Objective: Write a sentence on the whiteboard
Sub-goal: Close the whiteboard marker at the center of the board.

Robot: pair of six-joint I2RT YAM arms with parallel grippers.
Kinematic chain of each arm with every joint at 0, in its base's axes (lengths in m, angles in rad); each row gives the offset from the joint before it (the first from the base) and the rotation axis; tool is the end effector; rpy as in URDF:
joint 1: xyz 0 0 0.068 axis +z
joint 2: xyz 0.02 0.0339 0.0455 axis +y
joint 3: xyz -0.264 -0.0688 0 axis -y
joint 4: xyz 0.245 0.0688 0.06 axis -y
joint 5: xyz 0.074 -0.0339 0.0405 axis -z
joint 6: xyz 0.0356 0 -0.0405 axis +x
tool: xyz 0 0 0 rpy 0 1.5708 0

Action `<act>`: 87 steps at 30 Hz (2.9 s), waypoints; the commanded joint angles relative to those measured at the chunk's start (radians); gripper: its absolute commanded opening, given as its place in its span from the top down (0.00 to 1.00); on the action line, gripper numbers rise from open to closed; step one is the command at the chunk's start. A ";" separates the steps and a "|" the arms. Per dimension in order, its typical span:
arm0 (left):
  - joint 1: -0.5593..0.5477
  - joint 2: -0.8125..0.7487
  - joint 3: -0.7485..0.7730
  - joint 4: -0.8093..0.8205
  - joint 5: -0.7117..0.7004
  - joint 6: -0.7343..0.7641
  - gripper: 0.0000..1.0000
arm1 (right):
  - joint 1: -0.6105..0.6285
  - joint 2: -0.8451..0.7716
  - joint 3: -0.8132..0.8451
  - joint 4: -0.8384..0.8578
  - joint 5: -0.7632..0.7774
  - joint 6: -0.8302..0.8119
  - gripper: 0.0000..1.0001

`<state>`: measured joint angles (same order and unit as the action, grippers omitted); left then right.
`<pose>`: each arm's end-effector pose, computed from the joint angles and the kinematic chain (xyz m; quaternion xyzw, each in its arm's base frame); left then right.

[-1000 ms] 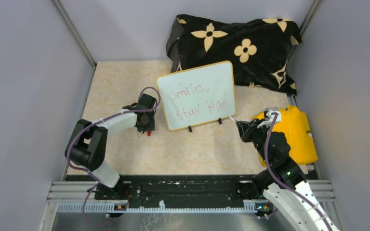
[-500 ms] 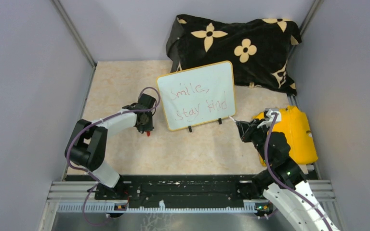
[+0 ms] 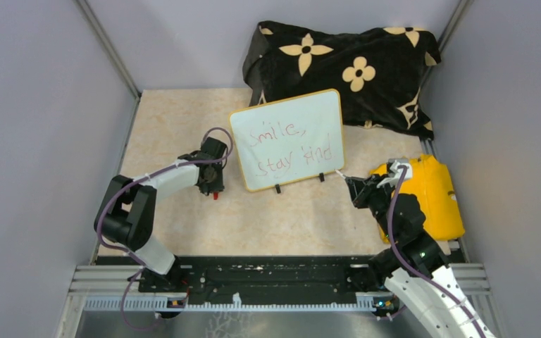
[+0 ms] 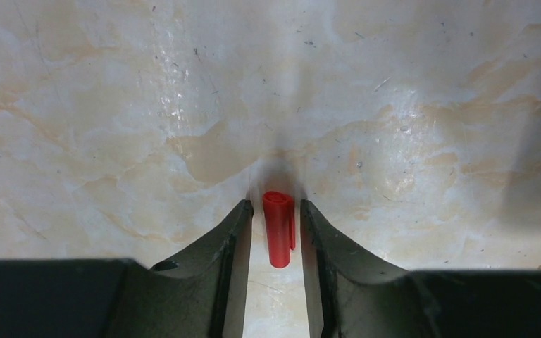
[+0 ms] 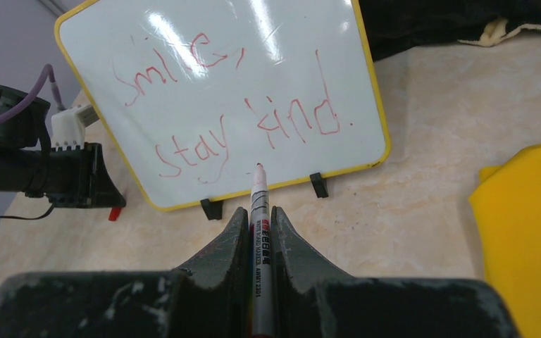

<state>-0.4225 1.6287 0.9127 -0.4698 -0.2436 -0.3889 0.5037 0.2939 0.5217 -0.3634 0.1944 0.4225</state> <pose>0.2774 -0.1153 0.1609 -0.0069 0.9745 0.0346 0.2215 0.0912 0.0424 0.2890 0.0333 0.7518 0.2270 0.6182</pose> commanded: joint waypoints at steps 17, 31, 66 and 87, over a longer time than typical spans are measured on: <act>0.004 0.044 -0.076 -0.106 0.063 -0.010 0.75 | 0.015 -0.010 0.000 0.044 0.008 0.004 1.00; 0.010 -0.177 -0.102 -0.086 -0.010 -0.065 1.00 | 0.014 0.009 0.007 0.040 -0.002 0.001 1.00; 0.013 -0.957 -0.215 0.703 0.576 -0.437 1.00 | 0.685 0.505 0.298 0.890 0.413 -0.458 1.00; 0.013 -0.928 -0.294 0.978 0.628 -0.722 1.00 | 1.093 0.538 -0.018 1.451 0.686 -0.953 1.00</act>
<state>-0.4122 0.7155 0.6384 0.4305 0.3626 -1.0477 1.5818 0.8124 0.4824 0.9676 0.9115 -0.4984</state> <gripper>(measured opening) 0.028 0.111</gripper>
